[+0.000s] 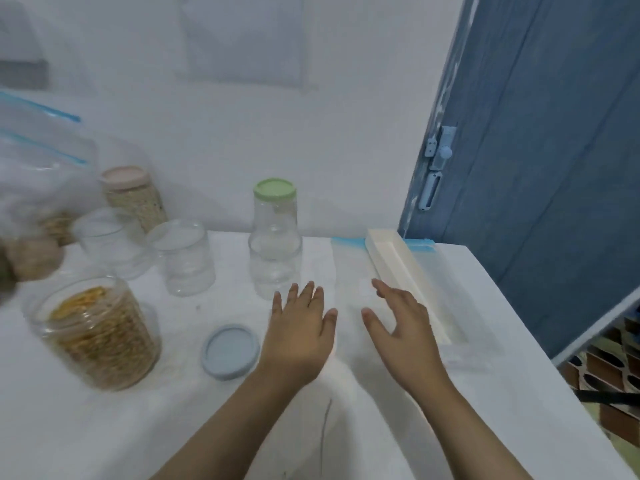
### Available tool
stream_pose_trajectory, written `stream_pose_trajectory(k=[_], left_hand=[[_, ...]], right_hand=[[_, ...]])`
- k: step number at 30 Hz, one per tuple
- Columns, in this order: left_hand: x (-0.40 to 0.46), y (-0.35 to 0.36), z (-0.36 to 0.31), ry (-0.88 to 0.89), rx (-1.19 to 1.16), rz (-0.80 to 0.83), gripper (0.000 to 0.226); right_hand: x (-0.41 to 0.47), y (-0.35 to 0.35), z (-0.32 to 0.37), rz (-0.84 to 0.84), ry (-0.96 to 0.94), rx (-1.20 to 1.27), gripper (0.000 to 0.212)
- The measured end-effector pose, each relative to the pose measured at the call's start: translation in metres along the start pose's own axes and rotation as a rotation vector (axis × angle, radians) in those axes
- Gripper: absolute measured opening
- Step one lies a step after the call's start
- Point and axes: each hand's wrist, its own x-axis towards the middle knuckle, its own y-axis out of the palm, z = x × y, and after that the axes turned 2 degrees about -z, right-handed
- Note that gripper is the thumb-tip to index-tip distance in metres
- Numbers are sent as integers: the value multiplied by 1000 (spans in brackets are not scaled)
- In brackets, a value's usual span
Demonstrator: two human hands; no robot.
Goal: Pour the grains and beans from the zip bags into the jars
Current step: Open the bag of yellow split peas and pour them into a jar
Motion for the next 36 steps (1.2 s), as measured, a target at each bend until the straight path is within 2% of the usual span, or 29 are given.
stream_pose_trajectory(k=[2, 5, 8, 10, 12, 14, 16, 18, 20, 23, 26, 30, 36], left_hand=[[-18, -38, 27, -37, 33, -93, 54], [-46, -91, 75, -104, 81, -243, 52], [-66, -127, 123, -160, 56, -349, 61], [-71, -138, 154, -207, 17, -358, 49], [-74, -140, 180, -238, -20, -345, 45], [-77, -138, 199, -241, -98, -332, 47], [-80, -135, 213, -212, -237, -326, 51], [-83, -131, 223, -154, -383, -333, 53], [-84, -127, 231, -87, -464, -349, 52], [-83, -123, 243, -37, -629, -370, 51], [-82, -120, 250, -56, -832, -383, 48], [-82, -122, 255, -138, -1065, -348, 40], [-79, -121, 266, -116, -1179, -324, 33]], right_hand=[[2, 14, 28, 123, -48, 46, 42], [2, 49, 67, 395, -51, 17, 43], [-5, 96, 94, 613, -38, -147, 59], [-14, 128, 105, 688, 3, -263, 75], [-23, 156, 111, 666, 17, -377, 81], [-32, 178, 113, 572, 2, -440, 72], [-40, 192, 113, 435, 6, -377, 62], [-47, 200, 120, 273, 64, -127, 57], [-56, 203, 139, 78, 92, 248, 56], [-70, 199, 179, -66, 57, 637, 66], [-72, 194, 209, -76, -75, 720, 64], [-63, 199, 223, -34, -213, 552, 72], [-55, 206, 231, 84, -208, 532, 87]])
